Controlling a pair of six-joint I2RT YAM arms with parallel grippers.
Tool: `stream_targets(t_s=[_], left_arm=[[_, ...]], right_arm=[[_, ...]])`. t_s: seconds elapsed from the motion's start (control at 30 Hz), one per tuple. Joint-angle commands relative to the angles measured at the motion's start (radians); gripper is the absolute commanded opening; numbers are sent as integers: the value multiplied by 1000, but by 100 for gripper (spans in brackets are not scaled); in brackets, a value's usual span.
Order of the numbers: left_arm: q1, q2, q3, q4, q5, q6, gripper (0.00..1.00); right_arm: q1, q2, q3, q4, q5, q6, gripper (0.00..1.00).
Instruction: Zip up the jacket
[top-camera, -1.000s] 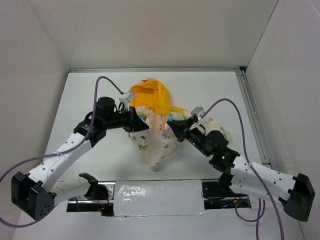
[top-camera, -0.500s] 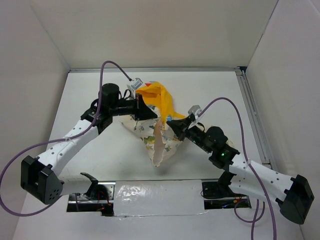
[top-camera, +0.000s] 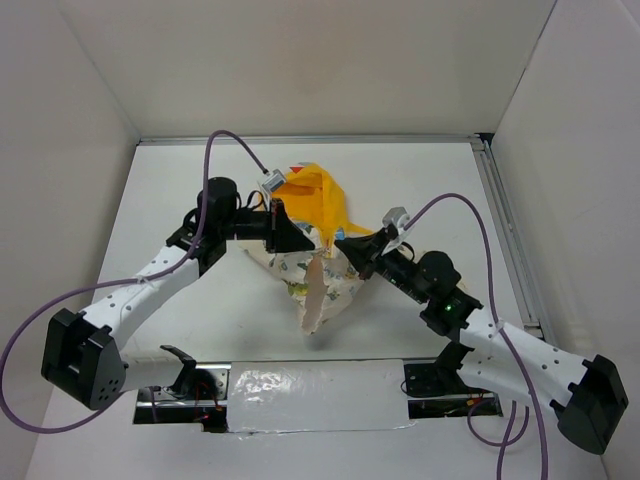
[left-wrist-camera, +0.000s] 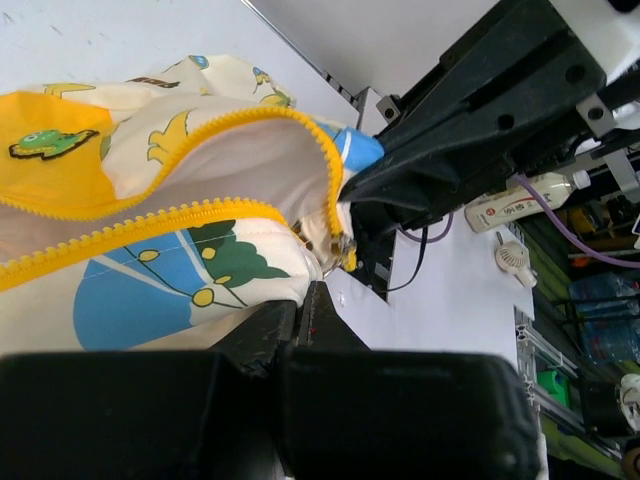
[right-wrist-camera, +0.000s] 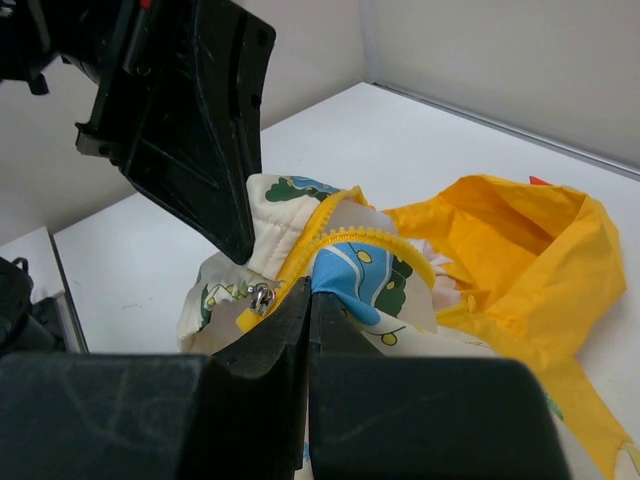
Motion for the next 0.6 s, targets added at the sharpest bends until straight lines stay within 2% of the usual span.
stream_targets(t_s=[0.0,0.57], left_arm=[[19,-39,-17,125,91,24,0],[54,-43,-63,240,226,-51,0]], right_arm=[[-19,-42,12,111,-44,28,0],[-25,-4,31,77,-63,49,0]])
